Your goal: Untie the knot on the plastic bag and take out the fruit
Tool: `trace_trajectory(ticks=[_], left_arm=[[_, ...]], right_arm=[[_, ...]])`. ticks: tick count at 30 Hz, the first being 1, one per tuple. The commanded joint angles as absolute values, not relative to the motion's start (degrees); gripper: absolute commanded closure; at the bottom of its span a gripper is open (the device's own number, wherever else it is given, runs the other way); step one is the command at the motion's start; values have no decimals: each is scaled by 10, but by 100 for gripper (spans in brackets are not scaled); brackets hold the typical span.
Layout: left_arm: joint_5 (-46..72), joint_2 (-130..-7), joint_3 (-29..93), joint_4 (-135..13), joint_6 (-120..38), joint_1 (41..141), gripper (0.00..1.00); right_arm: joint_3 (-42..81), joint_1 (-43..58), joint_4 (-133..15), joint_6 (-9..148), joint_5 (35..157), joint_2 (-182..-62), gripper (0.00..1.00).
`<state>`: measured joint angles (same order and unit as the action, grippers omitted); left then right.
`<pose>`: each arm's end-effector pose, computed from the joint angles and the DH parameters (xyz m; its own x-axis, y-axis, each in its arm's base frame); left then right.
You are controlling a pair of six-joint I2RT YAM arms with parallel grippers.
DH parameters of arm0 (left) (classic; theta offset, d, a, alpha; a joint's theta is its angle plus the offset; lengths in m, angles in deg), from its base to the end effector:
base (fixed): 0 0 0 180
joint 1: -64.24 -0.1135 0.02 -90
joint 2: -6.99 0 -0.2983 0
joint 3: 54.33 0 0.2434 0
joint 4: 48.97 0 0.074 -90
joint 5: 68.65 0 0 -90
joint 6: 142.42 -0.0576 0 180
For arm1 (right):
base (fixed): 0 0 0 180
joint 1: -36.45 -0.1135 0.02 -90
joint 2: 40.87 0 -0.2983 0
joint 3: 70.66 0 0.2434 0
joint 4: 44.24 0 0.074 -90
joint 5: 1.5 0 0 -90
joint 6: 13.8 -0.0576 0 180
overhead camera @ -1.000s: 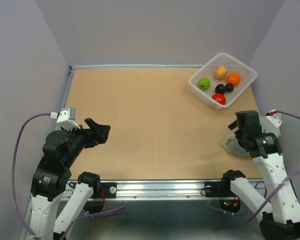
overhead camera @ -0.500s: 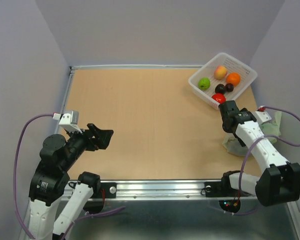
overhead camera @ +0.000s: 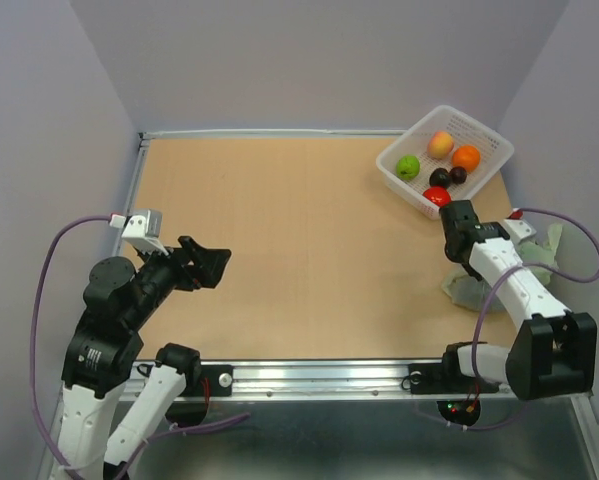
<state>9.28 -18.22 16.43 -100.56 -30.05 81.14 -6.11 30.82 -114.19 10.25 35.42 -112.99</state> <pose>0.0445 -0.0261 0.4006 -0.2770 -0.3048 -0.9112 0.4086 0.8210 -0.3988 0.1967 -0.0269 0.2593 -0.2928 0.5223 -0.8009 0.9334 0.3380 -0.1208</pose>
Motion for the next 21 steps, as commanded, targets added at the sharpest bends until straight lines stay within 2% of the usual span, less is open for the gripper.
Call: trace_trajectory(ticks=[1, 4, 8, 11, 12, 17, 21], left_arm=[[85, -217, 169, -927, -299, 814, 2], [85, -254, 167, -896, -297, 814, 2], [77, -300, 174, -865, -297, 814, 2], [73, -326, 179, -843, -290, 814, 2], [72, -330, 179, -835, -289, 814, 2], [76, -338, 166, -825, -276, 814, 2], [80, -332, 154, -843, -272, 814, 2]], right_arm=[[-60, 306, -1104, 221, 433, -1053, 100], [-79, 296, -1089, 279, 560, -1000, 100], [-82, 258, -1093, 324, 689, -995, 100], [-77, 154, -1109, 297, 699, -1010, 100], [-67, 89, -1113, 290, 697, -1026, 100], [15, -65, -1090, 279, 706, -1134, 100], [177, -154, -1051, 353, 742, -1259, 100]])
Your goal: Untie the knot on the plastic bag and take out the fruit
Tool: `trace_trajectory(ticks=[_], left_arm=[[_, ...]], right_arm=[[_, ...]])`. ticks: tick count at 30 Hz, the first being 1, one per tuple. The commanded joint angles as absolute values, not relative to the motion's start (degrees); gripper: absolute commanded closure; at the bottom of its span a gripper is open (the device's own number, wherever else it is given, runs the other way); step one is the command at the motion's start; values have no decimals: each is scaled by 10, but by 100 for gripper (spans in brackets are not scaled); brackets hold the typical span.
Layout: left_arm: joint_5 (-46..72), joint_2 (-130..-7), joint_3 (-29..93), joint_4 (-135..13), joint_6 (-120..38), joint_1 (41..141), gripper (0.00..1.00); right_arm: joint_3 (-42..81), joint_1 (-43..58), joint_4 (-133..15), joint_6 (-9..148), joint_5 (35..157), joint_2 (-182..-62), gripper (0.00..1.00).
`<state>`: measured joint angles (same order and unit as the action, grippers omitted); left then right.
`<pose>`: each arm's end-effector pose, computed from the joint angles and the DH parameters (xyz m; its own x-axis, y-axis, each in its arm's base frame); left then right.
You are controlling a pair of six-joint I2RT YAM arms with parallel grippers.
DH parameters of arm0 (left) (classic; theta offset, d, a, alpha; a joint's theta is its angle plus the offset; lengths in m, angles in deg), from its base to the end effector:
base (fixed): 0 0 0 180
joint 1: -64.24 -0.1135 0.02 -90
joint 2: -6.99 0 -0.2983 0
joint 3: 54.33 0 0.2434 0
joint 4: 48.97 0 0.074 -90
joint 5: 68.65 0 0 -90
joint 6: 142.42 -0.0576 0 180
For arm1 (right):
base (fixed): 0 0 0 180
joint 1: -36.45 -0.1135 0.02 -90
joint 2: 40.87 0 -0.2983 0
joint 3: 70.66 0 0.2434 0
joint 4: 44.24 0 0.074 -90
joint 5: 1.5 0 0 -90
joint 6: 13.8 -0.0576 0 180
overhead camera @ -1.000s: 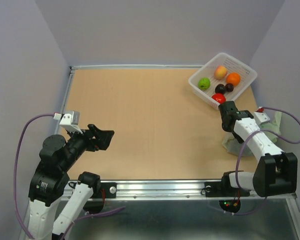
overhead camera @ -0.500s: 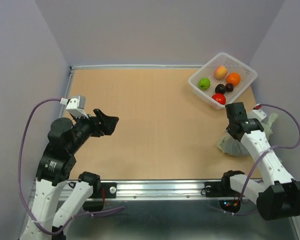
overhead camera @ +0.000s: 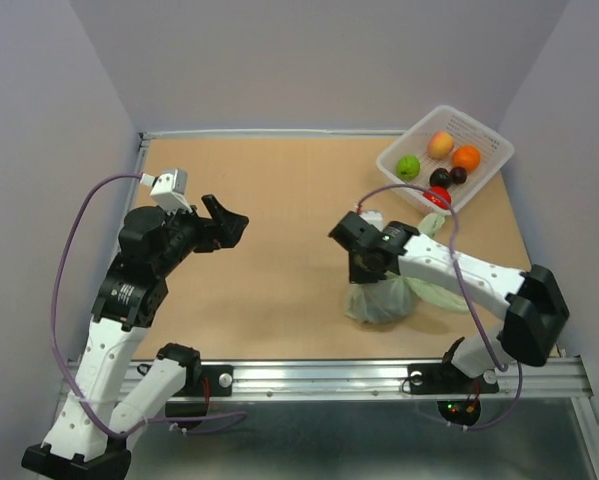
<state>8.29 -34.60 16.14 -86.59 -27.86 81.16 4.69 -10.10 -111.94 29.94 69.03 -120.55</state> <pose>0.1288 -0.0528 0.4093 -0.3389 -0.3201 -0.8847 0.3918 0.8069 -0.4420 0.1851 0.1675 0.2666 -0.8957 0.0449 -0.4424 0.0483 0.9988 0.0037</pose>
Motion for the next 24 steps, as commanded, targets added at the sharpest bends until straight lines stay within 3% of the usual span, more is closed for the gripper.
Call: trace_trajectory(ticks=[1, 10, 11, 13, 14, 18, 24], left_arm=[[86, -327, 152, -849, -271, 814, 2], [125, -279, 127, -890, -263, 814, 2], [127, -274, 124, -890, -262, 814, 2], [124, -271, 117, -892, -261, 814, 2], [123, -270, 113, -890, -261, 814, 2], [108, -274, 99, -880, -265, 814, 2], [32, -320, 80, -834, -277, 815, 2]], right_arm=[[209, -160, -1048, 390, 742, -1300, 100], [427, -173, -1025, 591, 674, -1450, 99], [440, -173, -1024, 605, 681, -1459, 95], [466, -174, -1022, 611, 725, -1477, 74], [476, -174, -1021, 610, 745, -1478, 52], [486, -174, -1020, 606, 766, -1457, 19], [433, -173, -1018, 578, 706, -1345, 18]])
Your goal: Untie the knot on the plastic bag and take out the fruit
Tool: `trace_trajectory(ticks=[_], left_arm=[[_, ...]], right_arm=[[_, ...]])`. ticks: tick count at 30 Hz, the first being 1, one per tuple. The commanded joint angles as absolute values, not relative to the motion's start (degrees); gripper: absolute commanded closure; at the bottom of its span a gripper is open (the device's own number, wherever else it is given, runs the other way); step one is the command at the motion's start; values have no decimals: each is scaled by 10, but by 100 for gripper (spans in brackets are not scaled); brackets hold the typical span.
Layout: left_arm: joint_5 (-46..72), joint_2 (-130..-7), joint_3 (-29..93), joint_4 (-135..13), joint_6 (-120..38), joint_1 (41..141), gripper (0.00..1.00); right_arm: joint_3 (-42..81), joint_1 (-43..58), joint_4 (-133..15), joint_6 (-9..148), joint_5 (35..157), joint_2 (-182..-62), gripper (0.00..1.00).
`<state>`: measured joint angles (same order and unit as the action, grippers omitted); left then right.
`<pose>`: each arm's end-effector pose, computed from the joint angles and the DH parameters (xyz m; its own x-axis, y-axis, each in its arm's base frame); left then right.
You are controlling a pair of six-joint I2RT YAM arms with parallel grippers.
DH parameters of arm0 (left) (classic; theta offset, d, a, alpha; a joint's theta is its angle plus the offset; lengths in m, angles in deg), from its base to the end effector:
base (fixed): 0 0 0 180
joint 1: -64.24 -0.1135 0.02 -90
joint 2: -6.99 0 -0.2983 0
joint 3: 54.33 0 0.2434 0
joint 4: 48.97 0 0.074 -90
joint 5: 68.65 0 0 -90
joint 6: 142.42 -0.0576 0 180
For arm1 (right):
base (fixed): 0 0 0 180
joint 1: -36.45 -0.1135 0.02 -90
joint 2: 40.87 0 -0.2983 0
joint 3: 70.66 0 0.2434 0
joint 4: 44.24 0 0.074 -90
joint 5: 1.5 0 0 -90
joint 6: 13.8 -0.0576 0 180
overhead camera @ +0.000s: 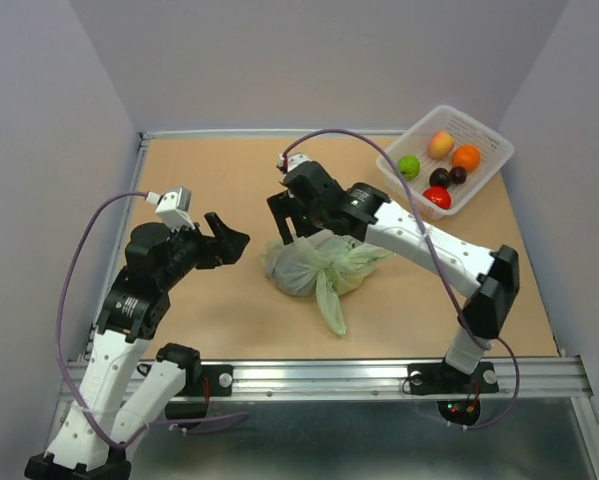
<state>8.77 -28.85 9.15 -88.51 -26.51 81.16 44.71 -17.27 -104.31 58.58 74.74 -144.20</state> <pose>0.1123 -0.0473 0.3742 -0.3907 -0.3269 -0.8605 0.3527 0.8103 -0.4680 0.2559 0.3254 0.3579 -0.6278 -0.3584 -0.6909 -0.5234 0.8514 0.0339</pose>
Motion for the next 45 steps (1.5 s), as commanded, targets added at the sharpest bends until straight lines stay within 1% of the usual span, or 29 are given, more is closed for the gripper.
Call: trace_trajectory(ticks=[1, 2, 3, 5, 8, 16, 20, 26, 29, 31, 33, 34, 37, 38, 39, 40, 41, 42, 43, 44, 45], left_arm=[[25, -330, 81, -831, -276, 815, 2], [18, -350, 84, -829, -276, 822, 2], [18, -358, 88, -827, -277, 827, 2], [31, -372, 92, -809, -281, 845, 2], [65, -412, 103, -779, -285, 922, 2], [179, -548, 162, -754, -291, 1083, 2], [227, -597, 178, -727, -279, 1131, 2], [258, -652, 183, -697, -212, 1150, 2], [264, -664, 177, -671, -182, 1153, 5], [269, -674, 173, -659, -174, 1156, 6], [279, -685, 173, -658, -165, 1157, 11], [283, -693, 174, -658, -164, 1157, 17], [286, -702, 174, -656, -160, 1157, 27], [286, -706, 173, -656, -159, 1157, 36], [286, -706, 172, -657, -158, 1157, 40], [286, -708, 172, -655, -156, 1157, 46], [286, -707, 170, -655, -155, 1158, 57], [286, -707, 168, -654, -154, 1158, 59], [285, -708, 165, -651, -154, 1158, 65], [283, -707, 164, -650, -154, 1158, 74], [281, -707, 162, -649, -155, 1158, 78]], right_arm=[[412, -173, -1018, 574, 690, -1330, 18], [371, -173, -1018, 564, 675, -1299, 18], [345, -170, -1018, 558, 644, -1284, 18], [302, -159, -1018, 538, 626, -1253, 18], [210, -98, -1014, 515, 669, -1178, 19], [84, -90, -992, 524, 672, -1089, 19], [44, -86, -980, 513, 670, -1053, 20], [5, -86, -965, 521, 687, -1018, 20], [-13, -86, -947, 548, 727, -1000, 20], [-35, -86, -923, 563, 778, -992, 20], [-50, -86, -903, 580, 830, -990, 20], [-67, -86, -881, 589, 844, -993, 20], [-88, -86, -830, 594, 867, -1000, 20], [-99, -86, -815, 596, 867, -1003, 20], [-104, -86, -802, 598, 860, -1005, 20], [-108, -86, -776, 600, 859, -1006, 20], [-116, -86, -764, 606, 857, -1012, 20], [-118, -86, -753, 610, 855, -1015, 20], [-121, -86, -732, 612, 854, -1020, 20], [-128, -86, -721, 616, 855, -1028, 20], [-131, -86, -711, 617, 855, -1033, 20]])
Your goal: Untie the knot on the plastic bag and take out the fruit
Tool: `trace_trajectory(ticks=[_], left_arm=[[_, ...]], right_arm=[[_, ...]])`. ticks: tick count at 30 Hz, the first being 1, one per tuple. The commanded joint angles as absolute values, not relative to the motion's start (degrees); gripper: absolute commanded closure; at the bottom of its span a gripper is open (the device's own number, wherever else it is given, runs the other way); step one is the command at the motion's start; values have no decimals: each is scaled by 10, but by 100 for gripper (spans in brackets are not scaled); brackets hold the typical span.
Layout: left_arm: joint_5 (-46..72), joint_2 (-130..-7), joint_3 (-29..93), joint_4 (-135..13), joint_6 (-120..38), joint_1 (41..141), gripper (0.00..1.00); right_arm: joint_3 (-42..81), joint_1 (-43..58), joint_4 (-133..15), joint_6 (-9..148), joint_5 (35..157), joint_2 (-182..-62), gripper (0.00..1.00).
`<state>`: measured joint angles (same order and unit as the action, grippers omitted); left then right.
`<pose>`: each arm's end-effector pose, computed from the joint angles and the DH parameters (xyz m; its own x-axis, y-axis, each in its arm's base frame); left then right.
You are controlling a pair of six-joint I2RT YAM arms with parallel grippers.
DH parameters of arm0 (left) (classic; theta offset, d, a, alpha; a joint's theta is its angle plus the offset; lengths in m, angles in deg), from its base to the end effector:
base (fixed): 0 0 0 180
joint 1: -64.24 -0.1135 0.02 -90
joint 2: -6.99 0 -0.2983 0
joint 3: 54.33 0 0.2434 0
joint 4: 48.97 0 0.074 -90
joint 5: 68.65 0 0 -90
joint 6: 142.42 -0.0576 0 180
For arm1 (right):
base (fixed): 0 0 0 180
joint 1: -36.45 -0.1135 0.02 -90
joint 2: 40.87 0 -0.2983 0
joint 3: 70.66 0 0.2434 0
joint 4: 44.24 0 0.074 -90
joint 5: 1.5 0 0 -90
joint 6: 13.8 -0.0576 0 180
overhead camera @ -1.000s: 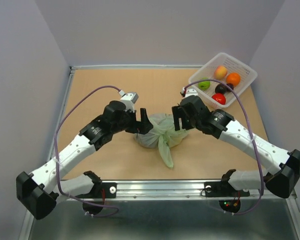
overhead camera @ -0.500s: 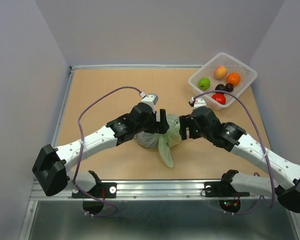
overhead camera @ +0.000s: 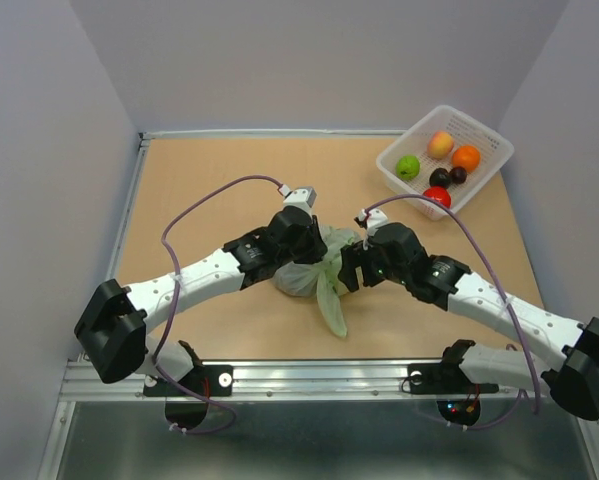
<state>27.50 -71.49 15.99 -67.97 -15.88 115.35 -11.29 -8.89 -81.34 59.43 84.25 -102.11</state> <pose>0.2046 -0.2438 0.3113 -0.6554 -0.1304 -0.7440 0.4031 0.7727 -0.4904 0.1590 0.1549 0.2844 -0.6162 -0.2142 -0.7579 -0.5128 0.8395 0.1797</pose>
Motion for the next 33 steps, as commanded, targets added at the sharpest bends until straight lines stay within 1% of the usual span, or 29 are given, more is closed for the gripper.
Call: trace_trajectory(ticks=[1, 3, 6, 8, 9, 10, 12, 13, 16, 22, 25, 27, 30, 31, 32, 33], left_arm=[[279, -706, 160, -646, -156, 1158, 87], [276, -707, 157, -644, -159, 1158, 99], [278, -705, 155, -644, -164, 1158, 100], [288, -702, 152, -644, -166, 1158, 100], [295, -702, 150, -646, -171, 1158, 100], [305, -700, 148, -648, -173, 1158, 100], [350, -697, 143, -654, -175, 1156, 100], [361, -697, 139, -660, -176, 1151, 100], [375, -697, 123, -659, -175, 1108, 100], [363, -699, 110, -643, -176, 998, 100], [337, -704, 115, -637, -171, 935, 100], [309, -707, 130, -637, -183, 918, 100], [260, -698, 162, -639, -200, 924, 99], [251, -693, 170, -644, -198, 935, 93], [244, -688, 172, -647, -196, 945, 71], [244, -675, 172, -653, -194, 956, 59]], right_arm=[[-136, -86, -691, 620, 856, -1036, 20], [-145, -86, -659, 625, 861, -1046, 21], [-145, -86, -640, 632, 869, -1065, 23], [-139, -86, -635, 634, 876, -1085, 32], [-137, -86, -635, 635, 877, -1089, 47], [-138, -86, -635, 635, 875, -1087, 59], [-142, -86, -635, 631, 867, -1079, 92], [-146, -86, -635, 629, 855, -1070, 100], [-165, -86, -644, 627, 822, -1032, 99], [-196, -86, -659, 586, 759, -959, 100], [-204, -86, -658, 581, 753, -926, 100], [-200, -86, -659, 594, 764, -926, 100], [-189, -86, -659, 608, 780, -946, 100], [-181, -86, -660, 610, 780, -960, 100], [-176, -86, -659, 612, 779, -966, 99], [-170, -86, -659, 613, 777, -973, 100]])
